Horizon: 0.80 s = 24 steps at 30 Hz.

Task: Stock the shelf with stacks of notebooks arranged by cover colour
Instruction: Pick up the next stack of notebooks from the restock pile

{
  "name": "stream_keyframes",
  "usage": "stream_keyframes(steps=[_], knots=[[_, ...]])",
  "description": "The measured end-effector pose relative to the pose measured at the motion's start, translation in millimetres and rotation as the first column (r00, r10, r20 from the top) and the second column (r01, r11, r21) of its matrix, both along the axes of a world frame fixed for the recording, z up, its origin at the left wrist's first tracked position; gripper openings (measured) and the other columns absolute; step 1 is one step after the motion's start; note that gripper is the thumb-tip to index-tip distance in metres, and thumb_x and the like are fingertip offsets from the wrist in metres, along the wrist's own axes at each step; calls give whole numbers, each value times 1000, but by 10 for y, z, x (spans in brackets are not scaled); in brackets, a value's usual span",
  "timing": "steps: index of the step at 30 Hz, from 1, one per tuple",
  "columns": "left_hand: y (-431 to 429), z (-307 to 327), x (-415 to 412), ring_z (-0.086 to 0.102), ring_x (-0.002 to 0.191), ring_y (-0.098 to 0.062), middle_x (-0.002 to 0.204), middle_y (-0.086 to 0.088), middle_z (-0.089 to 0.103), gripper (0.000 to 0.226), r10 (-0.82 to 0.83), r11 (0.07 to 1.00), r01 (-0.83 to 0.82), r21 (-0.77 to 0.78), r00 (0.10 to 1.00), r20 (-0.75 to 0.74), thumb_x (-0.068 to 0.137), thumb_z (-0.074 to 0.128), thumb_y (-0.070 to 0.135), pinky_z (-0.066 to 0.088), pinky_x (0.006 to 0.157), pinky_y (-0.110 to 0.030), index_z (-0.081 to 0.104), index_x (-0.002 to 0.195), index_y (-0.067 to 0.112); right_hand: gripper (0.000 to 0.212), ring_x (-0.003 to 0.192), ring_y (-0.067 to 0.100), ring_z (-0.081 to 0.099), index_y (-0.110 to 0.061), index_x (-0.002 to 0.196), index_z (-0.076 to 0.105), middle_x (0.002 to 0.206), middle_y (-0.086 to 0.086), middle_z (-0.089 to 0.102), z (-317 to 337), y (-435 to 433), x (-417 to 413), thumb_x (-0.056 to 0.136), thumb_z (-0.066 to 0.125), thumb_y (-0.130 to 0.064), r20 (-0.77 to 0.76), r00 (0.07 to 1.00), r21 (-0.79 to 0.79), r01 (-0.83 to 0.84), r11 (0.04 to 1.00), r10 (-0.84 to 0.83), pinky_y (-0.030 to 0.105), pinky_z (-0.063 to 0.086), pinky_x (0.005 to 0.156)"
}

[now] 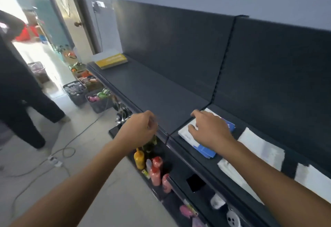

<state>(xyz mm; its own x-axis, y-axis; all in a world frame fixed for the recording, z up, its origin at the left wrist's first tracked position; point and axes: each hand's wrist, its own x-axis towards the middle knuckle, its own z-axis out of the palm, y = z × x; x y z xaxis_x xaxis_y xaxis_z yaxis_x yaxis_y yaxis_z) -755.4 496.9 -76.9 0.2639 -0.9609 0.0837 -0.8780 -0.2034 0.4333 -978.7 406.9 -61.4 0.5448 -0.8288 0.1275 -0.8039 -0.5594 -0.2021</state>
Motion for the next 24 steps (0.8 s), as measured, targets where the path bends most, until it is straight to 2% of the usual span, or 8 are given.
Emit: stream_keyframes(steps=[2,5,8,13,20,24], knots=[[31,-10,370,64,85,-12,95,10,68,22,22,1000,-22,5,1000,8,98,51,35,51,70,-25,62,113,23,33,94,27,63,-21,126,54,109,-3,62,-21,-33,359,98,48,-37,28,999,-12,-33,999,33,38,51,74],[96,-20,831,65,89,-17,99,5,69,22,57,998,-57,15,998,11,98,50,34,55,76,-33,63,113,25,34,90,26,63,-23,127,54,108,-5,63,-25,-53,903,98,50,-38,35,996,-9,-78,997,78,36,46,70],[130,-31,1206,65,91,-19,101,4,70,22,99,995,-99,6,995,6,97,51,35,54,78,-35,63,112,24,32,89,24,64,-22,126,54,106,-5,63,-2,-110,1415,98,50,-38,17,990,-19,-138,990,139,35,46,68],[109,-31,1860,63,90,-15,100,7,71,25,172,985,-172,-12,985,-20,98,50,37,55,81,-39,61,117,24,26,86,24,62,-21,119,55,100,-3,61,34,-247,2240,98,50,-36,-1,973,-40,-232,972,232,36,43,66],[-223,-115,2808,58,80,-5,87,19,63,24,228,973,-229,-25,973,-38,96,53,39,44,68,-26,60,116,28,28,86,24,62,-20,120,56,101,-2,61,-47,-581,3307,98,53,-37,11,955,-3,-295,956,295,35,42,67],[-617,-154,3357,61,72,4,80,25,62,14,194,981,-195,-20,980,-53,94,53,38,41,61,-17,59,106,34,27,88,26,64,-20,119,56,104,-1,62,-143,-934,3840,98,53,-37,29,961,15,-276,961,276,36,42,67]])
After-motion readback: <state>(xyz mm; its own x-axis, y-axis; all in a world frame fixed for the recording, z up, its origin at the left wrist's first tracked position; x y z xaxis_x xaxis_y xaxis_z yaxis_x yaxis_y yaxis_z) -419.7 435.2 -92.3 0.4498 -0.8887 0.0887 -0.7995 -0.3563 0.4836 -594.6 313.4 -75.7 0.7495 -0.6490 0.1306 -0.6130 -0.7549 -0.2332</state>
